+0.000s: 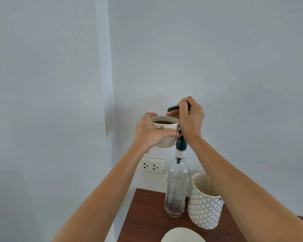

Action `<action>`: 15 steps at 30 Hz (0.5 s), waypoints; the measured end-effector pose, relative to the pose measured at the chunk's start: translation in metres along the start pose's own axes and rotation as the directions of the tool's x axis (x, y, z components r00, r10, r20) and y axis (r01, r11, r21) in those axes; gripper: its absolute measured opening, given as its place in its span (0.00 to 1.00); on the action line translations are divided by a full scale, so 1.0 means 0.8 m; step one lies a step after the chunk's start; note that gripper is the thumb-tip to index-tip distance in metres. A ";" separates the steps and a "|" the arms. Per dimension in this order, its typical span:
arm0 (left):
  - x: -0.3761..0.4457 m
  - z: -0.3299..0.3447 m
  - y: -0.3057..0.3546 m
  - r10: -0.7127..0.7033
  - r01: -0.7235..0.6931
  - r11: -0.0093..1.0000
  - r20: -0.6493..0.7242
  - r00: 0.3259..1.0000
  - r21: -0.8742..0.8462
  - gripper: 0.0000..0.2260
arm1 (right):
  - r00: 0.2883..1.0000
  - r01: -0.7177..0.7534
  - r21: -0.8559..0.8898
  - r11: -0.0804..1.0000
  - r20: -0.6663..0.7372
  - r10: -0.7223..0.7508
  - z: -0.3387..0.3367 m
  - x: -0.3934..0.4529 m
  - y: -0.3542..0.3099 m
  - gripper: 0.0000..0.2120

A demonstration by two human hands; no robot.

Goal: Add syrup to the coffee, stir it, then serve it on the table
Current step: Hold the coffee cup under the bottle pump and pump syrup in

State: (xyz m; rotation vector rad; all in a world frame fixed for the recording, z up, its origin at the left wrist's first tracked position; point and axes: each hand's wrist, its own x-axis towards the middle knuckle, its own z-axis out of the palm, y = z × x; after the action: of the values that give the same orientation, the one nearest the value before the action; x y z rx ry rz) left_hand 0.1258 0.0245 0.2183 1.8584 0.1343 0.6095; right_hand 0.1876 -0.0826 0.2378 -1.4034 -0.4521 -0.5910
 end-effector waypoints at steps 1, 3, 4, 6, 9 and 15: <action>0.000 0.001 -0.001 -0.004 0.004 1.000 0.003 1.000 0.003 0.40 | 1.000 -0.002 -0.005 1.000 -0.001 0.002 0.000 -0.001 0.001 0.11; -0.001 0.001 -0.003 -0.007 0.007 1.000 0.005 1.000 0.008 0.40 | 1.000 -0.002 -0.006 1.000 -0.004 0.002 -0.001 -0.002 0.003 0.11; -0.001 0.001 -0.003 -0.009 0.009 1.000 0.006 1.000 0.006 0.40 | 1.000 -0.003 -0.002 1.000 -0.005 0.003 -0.001 -0.002 0.003 0.11; -0.002 0.002 -0.003 -0.007 0.007 1.000 0.006 1.000 0.005 0.41 | 1.000 -0.006 0.003 1.000 -0.005 0.006 -0.001 -0.001 0.003 0.12; -0.001 0.002 -0.002 -0.007 0.007 1.000 0.006 1.000 0.002 0.41 | 1.000 -0.005 0.006 1.000 -0.004 0.005 -0.001 -0.001 0.003 0.12; 0.000 0.002 -0.005 -0.020 0.020 1.000 0.005 1.000 0.003 0.40 | 1.000 -0.002 -0.004 1.000 -0.008 0.002 0.000 0.000 0.008 0.12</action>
State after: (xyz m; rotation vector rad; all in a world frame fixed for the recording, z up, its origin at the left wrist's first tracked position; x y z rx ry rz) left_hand 0.1271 0.0243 0.2145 1.8592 0.1500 0.5912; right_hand 0.1912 -0.0823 0.2329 -1.4051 -0.4428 -0.5961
